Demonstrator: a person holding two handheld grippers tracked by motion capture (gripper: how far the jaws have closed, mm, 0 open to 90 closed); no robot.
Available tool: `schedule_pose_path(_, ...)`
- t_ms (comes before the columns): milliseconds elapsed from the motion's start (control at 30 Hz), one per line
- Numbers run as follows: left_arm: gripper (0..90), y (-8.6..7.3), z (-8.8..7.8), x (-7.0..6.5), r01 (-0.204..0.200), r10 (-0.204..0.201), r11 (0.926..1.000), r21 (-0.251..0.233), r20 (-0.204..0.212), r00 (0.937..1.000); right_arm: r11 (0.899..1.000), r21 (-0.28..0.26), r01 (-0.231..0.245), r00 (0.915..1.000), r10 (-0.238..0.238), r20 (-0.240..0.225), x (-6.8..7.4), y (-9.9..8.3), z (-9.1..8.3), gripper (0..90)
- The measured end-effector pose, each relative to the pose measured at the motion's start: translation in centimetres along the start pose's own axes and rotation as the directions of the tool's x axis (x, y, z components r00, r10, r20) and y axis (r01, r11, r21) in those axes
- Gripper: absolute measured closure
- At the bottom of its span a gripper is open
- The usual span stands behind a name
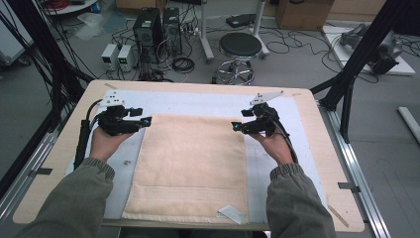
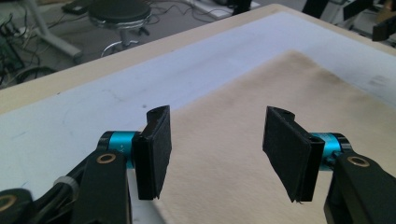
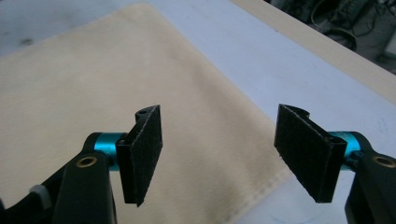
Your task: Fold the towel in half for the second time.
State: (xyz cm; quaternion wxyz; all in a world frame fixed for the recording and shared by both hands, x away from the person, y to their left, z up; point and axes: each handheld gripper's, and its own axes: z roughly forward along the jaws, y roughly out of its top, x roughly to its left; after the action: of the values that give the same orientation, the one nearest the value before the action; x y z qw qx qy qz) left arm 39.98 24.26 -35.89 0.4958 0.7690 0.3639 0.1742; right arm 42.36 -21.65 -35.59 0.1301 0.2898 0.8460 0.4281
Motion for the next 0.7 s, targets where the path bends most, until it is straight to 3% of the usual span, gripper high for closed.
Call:
schedule_pose_path(100, 42.8, -0.3, 0.8, 1.1, 0.024, -0.023, 0.9995, 0.022, -0.030, 0.9993, 1.000, 0.016, -0.025, 0.9992, 0.025, 0.033, -1.2, -0.3, 1.4, 33.7)
schedule_pose_path(200, 45.4, -1.3, 2.5, 2.8, 0.081, -0.076, 0.9944, 0.067, -0.082, 0.9938, 0.998, 0.040, -0.051, 0.9973, 0.049, 0.055, -2.2, -0.9, 2.7, 35.2)
schedule_pose_path(300, 46.0, -1.9, 3.4, 3.4, 0.090, -0.080, 0.9906, 0.103, -0.101, 0.9917, 0.996, 0.063, -0.066, 0.9957, 0.061, 0.069, -2.8, -1.4, 3.4, 35.4)
schedule_pose_path(467, 48.8, -3.0, 5.4, 4.2, 0.150, -0.139, 0.9840, 0.096, -0.116, 0.9835, 0.989, 0.070, -0.127, 0.9889, 0.121, 0.086, -4.1, -2.6, 4.8, 36.4)
schedule_pose_path(700, 50.2, -4.0, 6.8, 4.5, 0.176, -0.158, 0.9742, 0.141, -0.126, 0.9793, 0.978, 0.124, -0.166, 0.9845, 0.158, 0.076, -4.5, -3.9, 6.6, 38.6)
